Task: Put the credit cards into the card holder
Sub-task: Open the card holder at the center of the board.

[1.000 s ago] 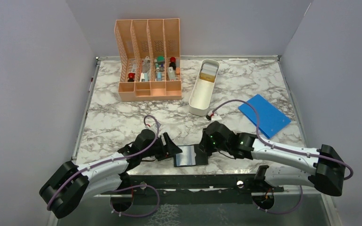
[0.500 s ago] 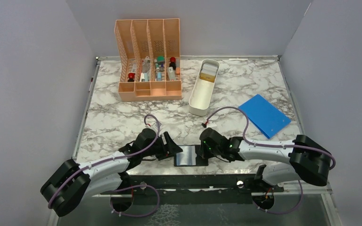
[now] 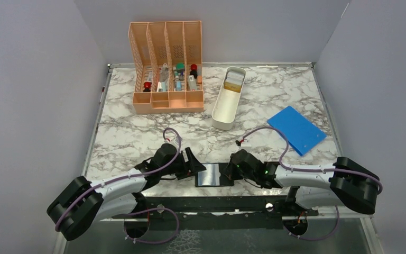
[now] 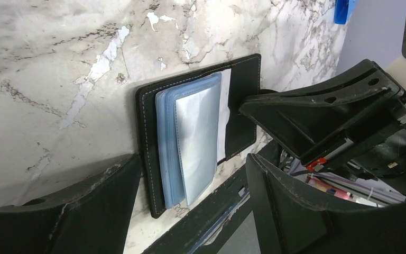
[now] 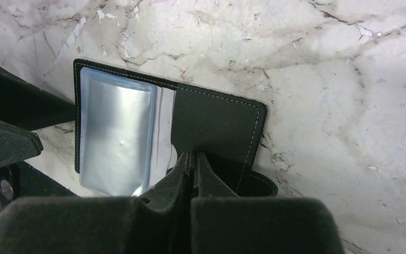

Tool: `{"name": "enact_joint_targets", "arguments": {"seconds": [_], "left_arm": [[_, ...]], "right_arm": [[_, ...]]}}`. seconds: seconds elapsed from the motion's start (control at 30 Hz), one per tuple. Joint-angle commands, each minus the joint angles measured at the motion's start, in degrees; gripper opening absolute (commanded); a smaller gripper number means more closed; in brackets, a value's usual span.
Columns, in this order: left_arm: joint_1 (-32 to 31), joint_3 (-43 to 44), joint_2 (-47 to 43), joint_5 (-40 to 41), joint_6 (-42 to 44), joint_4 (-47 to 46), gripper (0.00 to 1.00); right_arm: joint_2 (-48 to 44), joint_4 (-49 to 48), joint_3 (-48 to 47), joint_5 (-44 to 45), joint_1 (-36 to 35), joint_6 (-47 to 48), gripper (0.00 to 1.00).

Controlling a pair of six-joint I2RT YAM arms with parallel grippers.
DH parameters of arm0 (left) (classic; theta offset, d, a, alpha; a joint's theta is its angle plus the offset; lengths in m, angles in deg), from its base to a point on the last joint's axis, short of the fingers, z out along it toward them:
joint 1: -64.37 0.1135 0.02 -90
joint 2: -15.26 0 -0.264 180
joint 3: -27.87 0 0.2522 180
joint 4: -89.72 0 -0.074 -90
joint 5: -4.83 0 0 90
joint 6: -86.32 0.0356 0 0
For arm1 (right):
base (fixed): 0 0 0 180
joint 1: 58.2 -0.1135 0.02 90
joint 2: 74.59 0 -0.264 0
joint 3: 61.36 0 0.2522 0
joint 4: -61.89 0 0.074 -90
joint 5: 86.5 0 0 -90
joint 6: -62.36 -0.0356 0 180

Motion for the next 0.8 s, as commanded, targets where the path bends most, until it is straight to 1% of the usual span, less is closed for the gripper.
{"name": "enact_joint_targets", "arguments": {"seconds": [0.0,0.1,0.17,0.23,0.37,0.47,0.6,0.77], "left_arm": [[-0.56,1.31,1.51,2.19,2.23,2.69,0.76],[-0.66,1.51,3.43,1.61,2.43,1.61,0.77],[-1.23,0.94,5.11,-0.53,1.19,-3.32,0.77],[-2.43,1.98,6.55,-2.34,0.56,-5.36,0.76],[-6.34,5.4,6.39,-1.08,0.36,-5.37,0.76],[-7.88,6.46,4.99,-0.52,-0.39,-5.35,0.75],[-8.71,6.2,2.33,1.18,-0.99,-5.03,0.71],[-8.72,4.89,0.93,5.94,-0.66,-1.77,0.65]], "right_arm": [[2.24,6.18,3.43,5.28,0.21,-1.3,0.01],[1.58,5.78,3.88,4.75,0.2,-2.0,0.01],[1.37,4.76,4.26,3.89,0.2,-2.16,0.01],[1.84,4.17,4.16,3.08,0.2,-2.21,0.01],[3.25,2.69,4.04,1.36,0.2,-2.3,0.01],[3.47,2.28,3.87,0.73,0.2,-2.36,0.01],[2.29,2.25,4.09,1.06,0.2,-2.33,0.01],[0.98,2.86,4.05,1.38,0.2,-1.96,0.01]]}}
